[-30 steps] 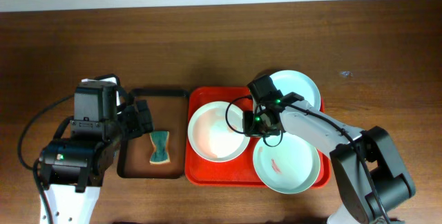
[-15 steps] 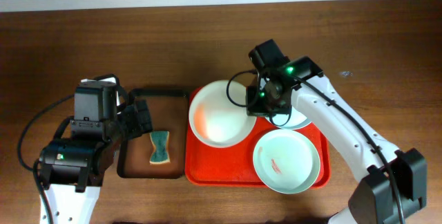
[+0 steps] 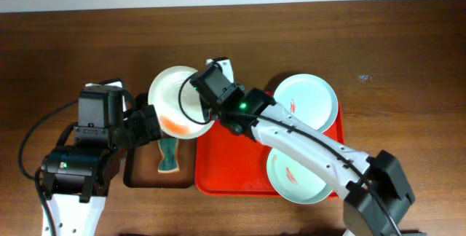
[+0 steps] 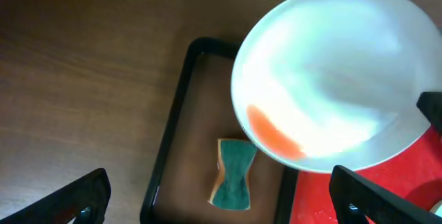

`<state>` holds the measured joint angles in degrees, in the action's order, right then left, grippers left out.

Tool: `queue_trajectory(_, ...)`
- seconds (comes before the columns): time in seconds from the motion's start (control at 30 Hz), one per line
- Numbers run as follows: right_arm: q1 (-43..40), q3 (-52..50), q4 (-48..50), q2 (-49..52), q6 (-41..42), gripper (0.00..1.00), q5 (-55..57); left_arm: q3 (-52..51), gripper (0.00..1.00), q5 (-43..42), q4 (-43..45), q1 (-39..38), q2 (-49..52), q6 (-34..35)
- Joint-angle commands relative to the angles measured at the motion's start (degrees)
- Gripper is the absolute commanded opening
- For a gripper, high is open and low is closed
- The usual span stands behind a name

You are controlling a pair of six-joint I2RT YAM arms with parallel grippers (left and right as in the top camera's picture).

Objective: Clean dirty plates on tray and stack at the side
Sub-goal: 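Lift the white plate with the right gripper and swing it right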

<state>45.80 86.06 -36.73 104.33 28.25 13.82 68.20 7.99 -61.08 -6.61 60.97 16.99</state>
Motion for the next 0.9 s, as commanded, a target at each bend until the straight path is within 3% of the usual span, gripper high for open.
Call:
queue_trajectory(0.0, 2.4, 1.3, 3.4, -0.3, -11.3, 0.04, 8.3, 0.7, 0.99, 0.7, 0.1, 0.3, -0.1, 0.5)
queue_trajectory(0.27, 6.3, 9.1, 4.9, -2.6, -24.5, 0.04, 17.1, 0.7, 0.99, 0.7, 0.1, 0.3, -0.1, 0.6)
queue_trajectory(0.4, 9.0, 14.7, 4.9, -2.6, -31.3, 0.04, 29.0, 0.7, 0.99, 0.7, 0.0, 0.3, -0.1, 0.6)
queue_trajectory(0.87, 12.0, 19.2, 8.3, -2.8, -34.1, 0.04, 34.9, 0.7, 0.99, 0.7, -0.1, 0.3, -0.1, 0.5)
